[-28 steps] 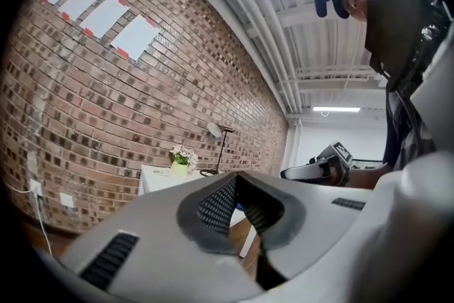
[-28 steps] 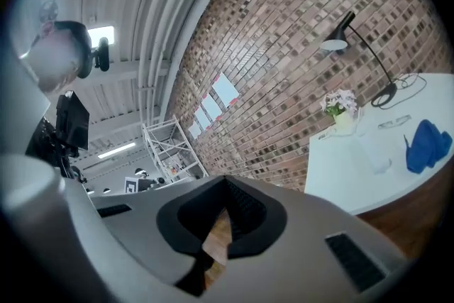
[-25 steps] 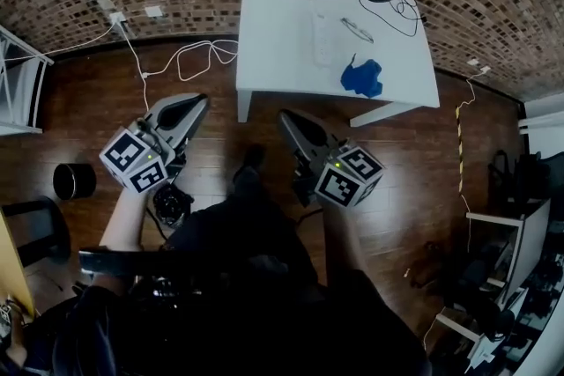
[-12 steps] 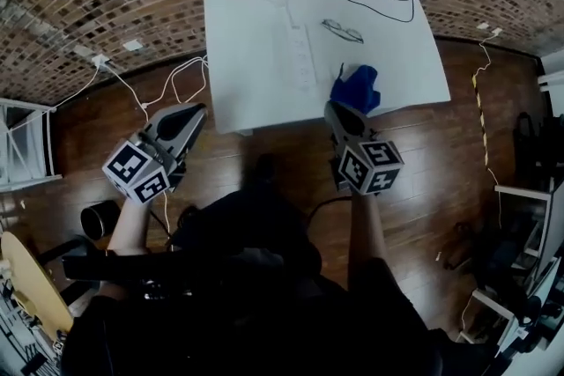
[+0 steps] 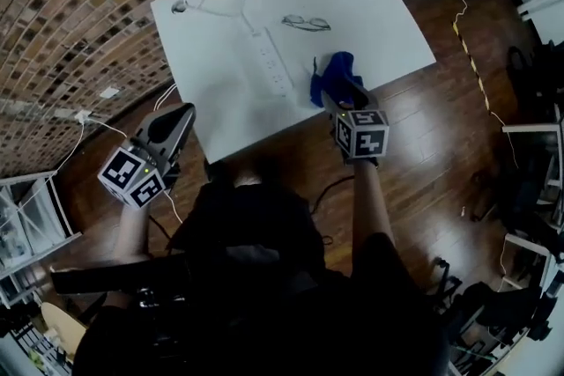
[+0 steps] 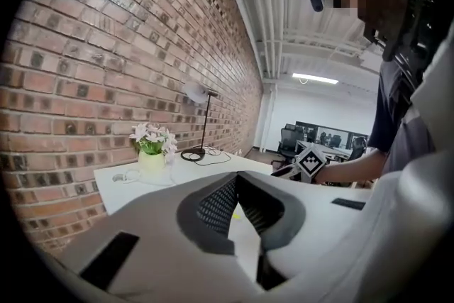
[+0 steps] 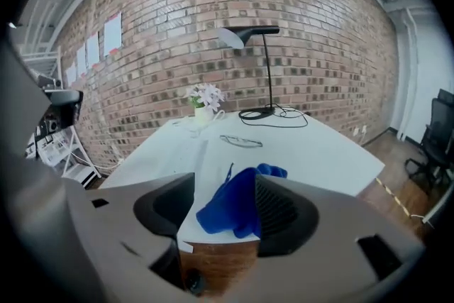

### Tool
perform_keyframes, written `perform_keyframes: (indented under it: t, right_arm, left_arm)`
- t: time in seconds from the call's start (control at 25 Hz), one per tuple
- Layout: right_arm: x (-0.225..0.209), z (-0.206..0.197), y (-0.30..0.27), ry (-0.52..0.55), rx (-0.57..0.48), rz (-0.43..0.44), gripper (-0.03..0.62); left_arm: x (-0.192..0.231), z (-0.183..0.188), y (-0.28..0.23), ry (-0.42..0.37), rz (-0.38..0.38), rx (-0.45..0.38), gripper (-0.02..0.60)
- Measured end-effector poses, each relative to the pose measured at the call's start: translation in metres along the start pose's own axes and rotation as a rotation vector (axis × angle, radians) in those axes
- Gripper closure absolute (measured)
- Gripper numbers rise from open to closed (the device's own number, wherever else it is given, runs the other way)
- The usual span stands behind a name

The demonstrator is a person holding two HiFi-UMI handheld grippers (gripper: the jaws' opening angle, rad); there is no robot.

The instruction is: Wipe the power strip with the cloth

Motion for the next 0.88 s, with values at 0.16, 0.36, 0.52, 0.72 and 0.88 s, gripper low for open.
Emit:
perform_keyframes:
  t: [0.16,0.36,0.52,0.72,0.88]
  right_arm:
    - [-0.012,-0.016,-0.016,-0.031,0.043,-0.082,0.293]
    - [-0.022,-0.037,-0.043,-0.107,0.114,-0.223,0.293]
    - [-0.028,-0.054,-0.057,-0.122,0.162,-0.361,0.293]
    - [-0.022,-0.05,-0.064,-0.191,0.183,-0.469,0.34]
    - [-0.012,-0.052,-0.066,-0.258,0.215,-0.547,0.447]
  left_arm:
    - [0.016,-0.008,-0.015,-0.002,-0.106,0.009,0.58]
    - [0.052,-0.015,-0.03,0.002,-0.265,0.043,0.58]
    - [0.092,-0.009,-0.03,0.001,-0.346,0.056,0.58]
    - [0.139,-0.015,-0.028,-0.01,-0.432,0.081,0.58]
    - [0.15,-0.026,-0.031,-0.016,-0.49,0.106,0.58]
Point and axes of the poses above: the fingertips, and each gripper's own axes: y backward along the fingers, x to its left, z out of its top, the point moved 2 cm from there along y, backward along the fingers, and after that the axes turned 3 degrees about -y, right-handed, at the moved point
